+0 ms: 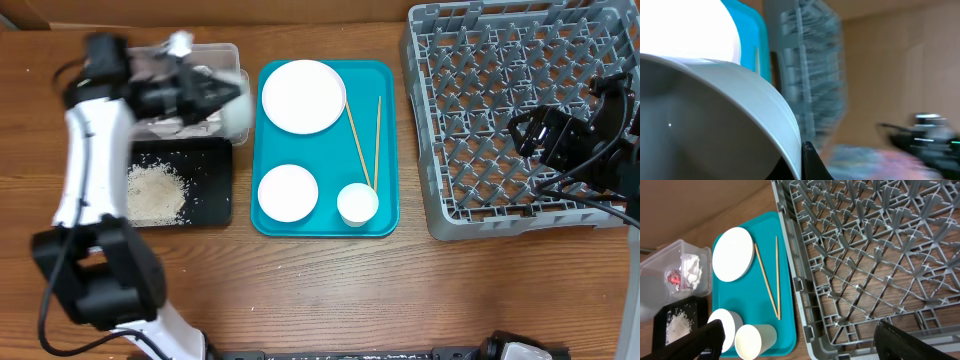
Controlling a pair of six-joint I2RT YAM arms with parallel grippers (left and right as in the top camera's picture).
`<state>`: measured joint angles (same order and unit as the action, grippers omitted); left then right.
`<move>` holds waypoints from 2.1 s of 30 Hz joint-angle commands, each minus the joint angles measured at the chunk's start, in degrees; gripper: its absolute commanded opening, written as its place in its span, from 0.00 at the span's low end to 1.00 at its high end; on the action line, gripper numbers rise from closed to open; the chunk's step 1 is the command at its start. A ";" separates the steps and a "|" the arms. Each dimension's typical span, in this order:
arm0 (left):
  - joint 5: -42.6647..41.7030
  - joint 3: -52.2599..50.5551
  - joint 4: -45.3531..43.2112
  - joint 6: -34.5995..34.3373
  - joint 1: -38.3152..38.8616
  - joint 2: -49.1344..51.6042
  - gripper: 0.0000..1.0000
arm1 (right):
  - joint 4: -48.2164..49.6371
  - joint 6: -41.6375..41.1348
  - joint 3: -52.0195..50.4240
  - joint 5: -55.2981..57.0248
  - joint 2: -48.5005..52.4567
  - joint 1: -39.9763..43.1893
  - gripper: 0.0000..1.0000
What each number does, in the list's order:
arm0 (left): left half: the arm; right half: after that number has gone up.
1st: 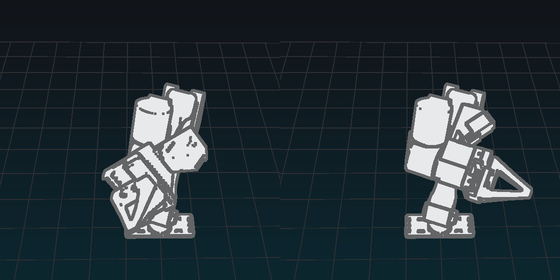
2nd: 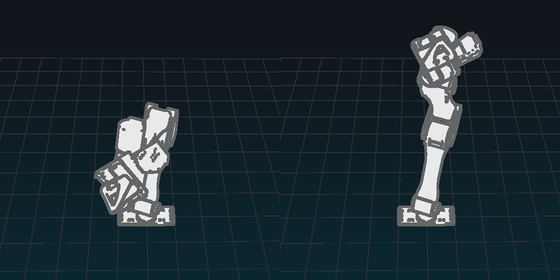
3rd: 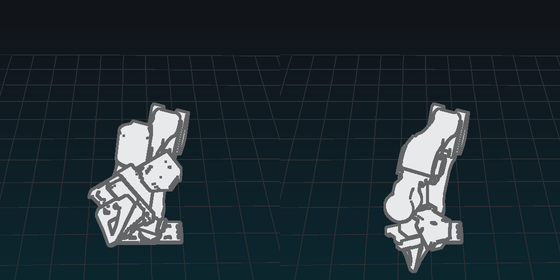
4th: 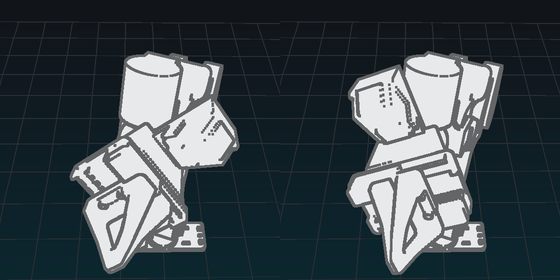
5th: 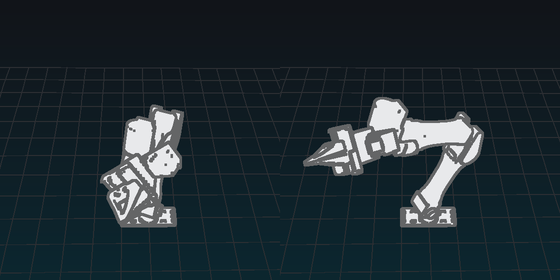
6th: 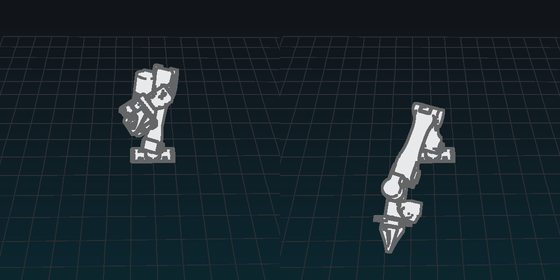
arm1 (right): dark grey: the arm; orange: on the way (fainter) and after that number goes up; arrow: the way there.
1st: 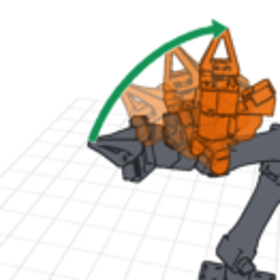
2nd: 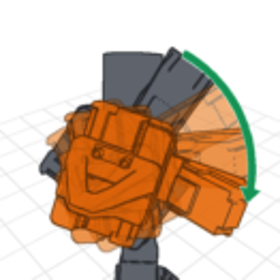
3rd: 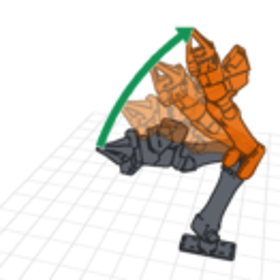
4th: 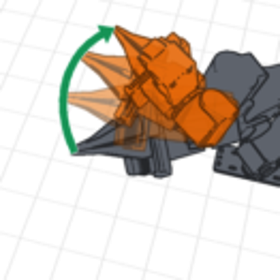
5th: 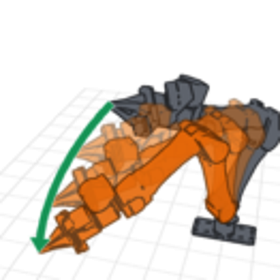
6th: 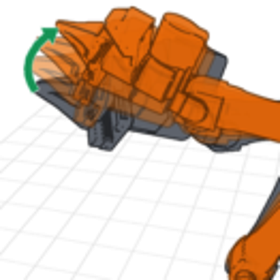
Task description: Sort waste into correct bins and load items into the dishwasher
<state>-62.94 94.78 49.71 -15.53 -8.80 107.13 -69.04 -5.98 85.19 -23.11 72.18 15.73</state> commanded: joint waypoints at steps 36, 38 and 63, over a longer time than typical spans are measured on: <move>64.54 2.67 0.42 19.63 43.28 13.94 0.22 | -1.22 0.17 1.03 -0.04 -0.04 0.09 0.97; 64.57 2.67 0.81 19.63 43.28 13.94 0.29 | -1.20 0.17 1.03 -0.04 -0.04 0.09 0.97; 50.80 18.80 32.06 12.04 41.83 13.94 0.49 | -1.07 0.15 1.03 -0.07 -0.04 0.09 0.98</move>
<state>-8.86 115.72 82.06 -1.80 33.01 121.21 -70.32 -5.98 85.19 -23.09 72.18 15.73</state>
